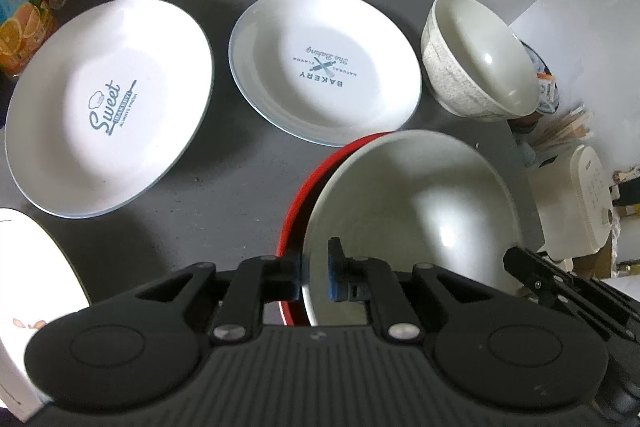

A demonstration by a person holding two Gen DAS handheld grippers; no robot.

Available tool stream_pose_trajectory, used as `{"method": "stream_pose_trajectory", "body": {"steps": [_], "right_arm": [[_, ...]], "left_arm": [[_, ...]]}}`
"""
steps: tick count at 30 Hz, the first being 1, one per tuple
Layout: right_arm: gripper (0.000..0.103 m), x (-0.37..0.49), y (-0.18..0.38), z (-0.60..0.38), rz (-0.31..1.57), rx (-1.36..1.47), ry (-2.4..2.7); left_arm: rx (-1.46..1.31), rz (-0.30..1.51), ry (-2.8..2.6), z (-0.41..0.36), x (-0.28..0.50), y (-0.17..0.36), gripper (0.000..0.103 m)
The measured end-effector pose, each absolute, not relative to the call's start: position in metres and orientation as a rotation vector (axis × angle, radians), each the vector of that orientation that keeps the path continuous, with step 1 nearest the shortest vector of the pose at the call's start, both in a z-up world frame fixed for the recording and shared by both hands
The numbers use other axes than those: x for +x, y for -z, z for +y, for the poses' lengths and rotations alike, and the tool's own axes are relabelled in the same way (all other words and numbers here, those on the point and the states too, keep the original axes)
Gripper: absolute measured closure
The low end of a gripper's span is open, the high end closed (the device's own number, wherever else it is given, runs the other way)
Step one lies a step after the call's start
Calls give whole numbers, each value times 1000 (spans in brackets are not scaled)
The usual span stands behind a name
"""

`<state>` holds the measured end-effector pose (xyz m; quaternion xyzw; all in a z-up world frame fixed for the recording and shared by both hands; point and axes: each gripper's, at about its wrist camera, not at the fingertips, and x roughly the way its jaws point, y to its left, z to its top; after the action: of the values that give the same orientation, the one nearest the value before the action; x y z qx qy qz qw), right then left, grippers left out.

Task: Organize plates and bowls
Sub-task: 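Lift the white bowl with both grippers and lower it into the red bowl, then open both grippers and release the white bowl inside the red bowl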

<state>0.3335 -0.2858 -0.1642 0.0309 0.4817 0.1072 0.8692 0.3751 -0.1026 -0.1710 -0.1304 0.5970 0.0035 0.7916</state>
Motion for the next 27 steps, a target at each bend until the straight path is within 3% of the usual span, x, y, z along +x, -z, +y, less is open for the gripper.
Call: {"method": "stream_pose_trajectory", "body": {"steps": [9, 10, 14, 17, 22, 24, 27], "right_arm": [[95, 332, 157, -286, 995, 108, -217], [94, 331, 155, -286, 989, 110, -216], [85, 329, 148, -287, 961, 154, -205], [78, 327, 142, -287, 933, 188, -189], [60, 322, 131, -285, 901, 220, -141], [43, 317, 124, -284, 870, 217, -122], [30, 307, 116, -282, 830, 228, -100]], "left_arm": [[-302, 1258, 30, -98, 369, 149, 75], [-302, 1249, 36, -97, 368, 146, 70], [-277, 1184, 52, -95, 360, 131, 54], [-270, 1162, 70, -92, 358, 126, 50], [-268, 1127, 81, -83, 353, 121, 38], [-257, 1113, 74, -80, 348, 117, 32], [-241, 1076, 90, -75, 342, 110, 24]]}}
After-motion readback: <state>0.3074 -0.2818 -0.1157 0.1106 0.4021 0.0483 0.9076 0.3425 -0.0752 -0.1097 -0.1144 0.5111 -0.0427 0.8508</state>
